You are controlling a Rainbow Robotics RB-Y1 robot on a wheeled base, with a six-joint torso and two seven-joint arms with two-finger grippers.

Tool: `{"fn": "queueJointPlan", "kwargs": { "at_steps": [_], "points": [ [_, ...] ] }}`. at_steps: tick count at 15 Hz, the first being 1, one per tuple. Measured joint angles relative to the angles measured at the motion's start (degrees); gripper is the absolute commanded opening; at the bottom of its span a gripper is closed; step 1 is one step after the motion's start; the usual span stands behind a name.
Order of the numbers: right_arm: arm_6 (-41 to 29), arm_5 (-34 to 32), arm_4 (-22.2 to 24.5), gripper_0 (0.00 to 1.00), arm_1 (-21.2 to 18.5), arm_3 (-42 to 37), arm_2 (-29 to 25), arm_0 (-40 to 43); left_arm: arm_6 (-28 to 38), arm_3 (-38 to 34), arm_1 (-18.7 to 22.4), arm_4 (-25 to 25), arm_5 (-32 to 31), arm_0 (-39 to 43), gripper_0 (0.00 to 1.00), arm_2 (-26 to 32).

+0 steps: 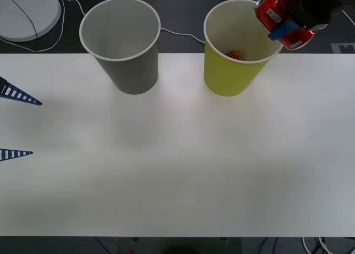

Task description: Put the can into the green bin and the plastic bottle into the gray bin

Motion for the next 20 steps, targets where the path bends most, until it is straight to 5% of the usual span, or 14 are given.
{"fn": "queueJointPlan", "kwargs": {
  "at_steps": [5,9,10,12,20],
  "points": [
    [4.1,2.9,5.3,0.00,7.9,13.7,4.6,-7.0,0.0,0.0,0.0,0.0,0.0,0.0,1.00,0.0],
    [5.4,3.7,6.3,0.00,9.5,17.9,6.5,-9.5,0.0,0.0,0.0,0.0,0.0,0.0,1.00,0.0],
    [5.3,3.7,6.3,0.22,9.6,18.0,6.5,-9.5,0.0,0.0,0.0,0.0,0.0,0.0,1.00,0.0],
    [5.3,3.8,6.2,0.96,9.5,18.0,6.5,-9.5,0.0,0.0,0.0,0.0,0.0,0.0,1.00,0.0],
    [6.8,2.8,3.5,1.00,6.4,15.3,6.5,-9.6,0.0,0.0,0.0,0.0,0.0,0.0,1.00,0.0]
  ]
}}
